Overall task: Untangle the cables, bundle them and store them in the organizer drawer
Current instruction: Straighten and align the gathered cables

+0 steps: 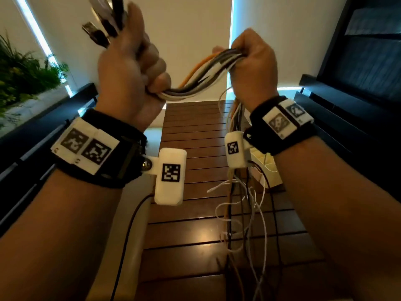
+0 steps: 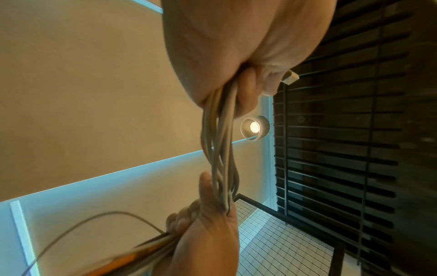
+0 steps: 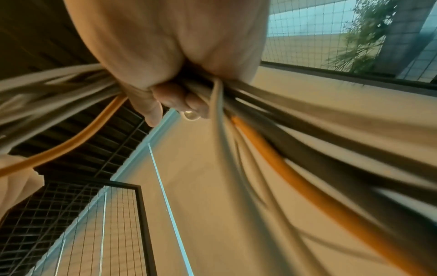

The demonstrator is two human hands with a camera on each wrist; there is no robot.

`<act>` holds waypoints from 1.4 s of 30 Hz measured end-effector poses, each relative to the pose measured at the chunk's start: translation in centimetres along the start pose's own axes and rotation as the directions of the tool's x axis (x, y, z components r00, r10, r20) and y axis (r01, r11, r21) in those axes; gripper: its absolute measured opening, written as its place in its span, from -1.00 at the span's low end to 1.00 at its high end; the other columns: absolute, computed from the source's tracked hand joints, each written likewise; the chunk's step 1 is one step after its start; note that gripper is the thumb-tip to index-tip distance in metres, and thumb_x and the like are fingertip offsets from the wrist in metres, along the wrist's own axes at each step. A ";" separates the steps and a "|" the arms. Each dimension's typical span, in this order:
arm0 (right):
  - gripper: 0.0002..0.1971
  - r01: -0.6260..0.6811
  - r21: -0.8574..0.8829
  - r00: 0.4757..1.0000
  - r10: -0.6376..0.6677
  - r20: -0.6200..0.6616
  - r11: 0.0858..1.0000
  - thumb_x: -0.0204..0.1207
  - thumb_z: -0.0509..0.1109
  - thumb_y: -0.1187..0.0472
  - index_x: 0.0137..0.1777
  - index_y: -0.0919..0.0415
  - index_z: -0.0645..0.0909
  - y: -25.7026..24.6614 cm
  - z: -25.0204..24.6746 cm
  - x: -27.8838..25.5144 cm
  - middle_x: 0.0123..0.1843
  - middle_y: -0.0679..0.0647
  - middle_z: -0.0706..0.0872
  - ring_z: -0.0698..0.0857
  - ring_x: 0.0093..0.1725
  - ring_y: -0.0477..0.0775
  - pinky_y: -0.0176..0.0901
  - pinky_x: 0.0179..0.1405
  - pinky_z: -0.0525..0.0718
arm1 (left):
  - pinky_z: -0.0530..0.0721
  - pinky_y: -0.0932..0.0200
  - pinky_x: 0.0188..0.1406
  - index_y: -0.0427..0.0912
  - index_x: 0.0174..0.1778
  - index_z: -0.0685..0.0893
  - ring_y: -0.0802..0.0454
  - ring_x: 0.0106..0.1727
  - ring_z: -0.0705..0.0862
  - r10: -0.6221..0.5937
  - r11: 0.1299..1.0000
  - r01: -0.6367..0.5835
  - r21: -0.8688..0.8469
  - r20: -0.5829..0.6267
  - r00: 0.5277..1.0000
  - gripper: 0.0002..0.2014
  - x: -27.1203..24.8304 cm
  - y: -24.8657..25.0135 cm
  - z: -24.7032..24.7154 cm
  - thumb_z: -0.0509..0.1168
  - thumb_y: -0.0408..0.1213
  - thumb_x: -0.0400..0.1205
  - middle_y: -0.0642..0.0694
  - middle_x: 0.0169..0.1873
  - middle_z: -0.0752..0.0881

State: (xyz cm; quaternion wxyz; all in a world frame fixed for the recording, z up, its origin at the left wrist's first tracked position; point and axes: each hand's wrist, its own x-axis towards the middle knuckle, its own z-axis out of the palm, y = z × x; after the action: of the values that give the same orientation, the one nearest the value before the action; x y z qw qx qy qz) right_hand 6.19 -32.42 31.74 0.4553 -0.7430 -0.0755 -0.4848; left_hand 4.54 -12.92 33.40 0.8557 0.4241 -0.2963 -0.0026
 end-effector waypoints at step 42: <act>-0.87 -0.262 -0.221 0.654 0.341 0.676 0.939 0.56 0.51 0.17 -0.20 0.07 0.66 10.6 2.0 -22.1 -0.40 0.01 0.72 0.67 -0.48 -0.05 -0.19 -0.51 0.64 | 0.13 0.29 -0.71 -0.07 -0.36 0.38 0.17 -0.67 0.13 -0.379 0.924 0.366 -0.107 -0.363 0.851 -0.64 -9.3 -10.1 -5.9 0.27 -0.02 0.68 0.04 -0.60 0.19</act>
State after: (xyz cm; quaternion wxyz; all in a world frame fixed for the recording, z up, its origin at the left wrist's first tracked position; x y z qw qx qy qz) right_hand 1.84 -29.73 7.68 0.4264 -0.8956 -0.0937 -0.0848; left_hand 2.32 -12.75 18.63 0.8868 0.4514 -0.0383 -0.0918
